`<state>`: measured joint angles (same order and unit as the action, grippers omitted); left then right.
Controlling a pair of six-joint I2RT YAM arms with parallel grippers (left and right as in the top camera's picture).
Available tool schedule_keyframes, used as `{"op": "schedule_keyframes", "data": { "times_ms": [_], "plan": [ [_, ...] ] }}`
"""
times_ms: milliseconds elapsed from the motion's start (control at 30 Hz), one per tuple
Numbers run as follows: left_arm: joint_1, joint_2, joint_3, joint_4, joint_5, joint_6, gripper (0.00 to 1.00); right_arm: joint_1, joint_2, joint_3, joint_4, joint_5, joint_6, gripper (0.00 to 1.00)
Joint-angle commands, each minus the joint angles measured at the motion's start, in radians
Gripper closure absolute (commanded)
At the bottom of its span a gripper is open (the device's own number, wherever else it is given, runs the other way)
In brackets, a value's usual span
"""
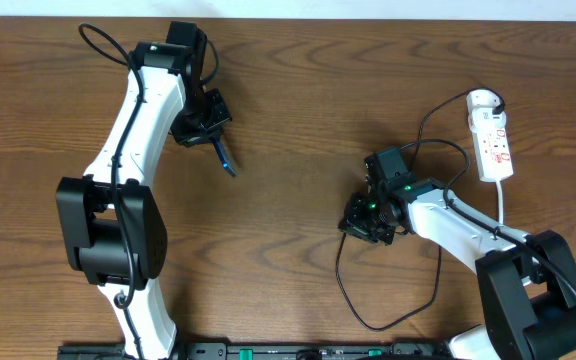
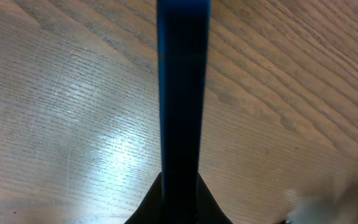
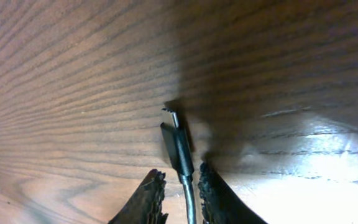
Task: Plug charger to phone and switch on socket
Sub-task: 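Close the right gripper on the USB-C plug, then raise the phone upright with the left gripper and lift the plug with the right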
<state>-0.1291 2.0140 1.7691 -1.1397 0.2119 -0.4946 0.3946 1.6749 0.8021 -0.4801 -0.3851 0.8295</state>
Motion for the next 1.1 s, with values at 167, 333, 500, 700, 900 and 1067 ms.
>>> {"op": "schedule_keyframes", "data": {
  "times_ms": [167, 333, 500, 700, 900, 1067],
  "plan": [
    [-0.001, -0.034, 0.002, 0.0, 0.013, -0.001, 0.93, -0.005, 0.038, -0.03, -0.003, 0.095, -0.008, 0.85],
    [-0.001, -0.034, 0.002, 0.0, 0.013, -0.001, 0.92, -0.005, 0.038, -0.03, -0.002, 0.095, -0.015, 0.89],
    [-0.001, -0.034, 0.002, 0.0, 0.016, -0.001, 0.93, -0.005, 0.038, -0.03, -0.003, 0.087, -0.016, 0.91],
    [-0.001, -0.034, 0.002, 0.0, 0.016, -0.001, 0.92, -0.005, 0.038, -0.03, -0.002, 0.08, -0.024, 0.88],
    [-0.001, -0.034, 0.002, 0.002, 0.021, -0.001, 0.93, -0.005, 0.038, -0.029, -0.001, 0.062, -0.041, 0.97],
    [-0.001, -0.034, 0.002, 0.053, 0.183, 0.053, 0.93, -0.021, 0.037, -0.018, -0.002, 0.014, -0.098, 0.99]
  ]
}}
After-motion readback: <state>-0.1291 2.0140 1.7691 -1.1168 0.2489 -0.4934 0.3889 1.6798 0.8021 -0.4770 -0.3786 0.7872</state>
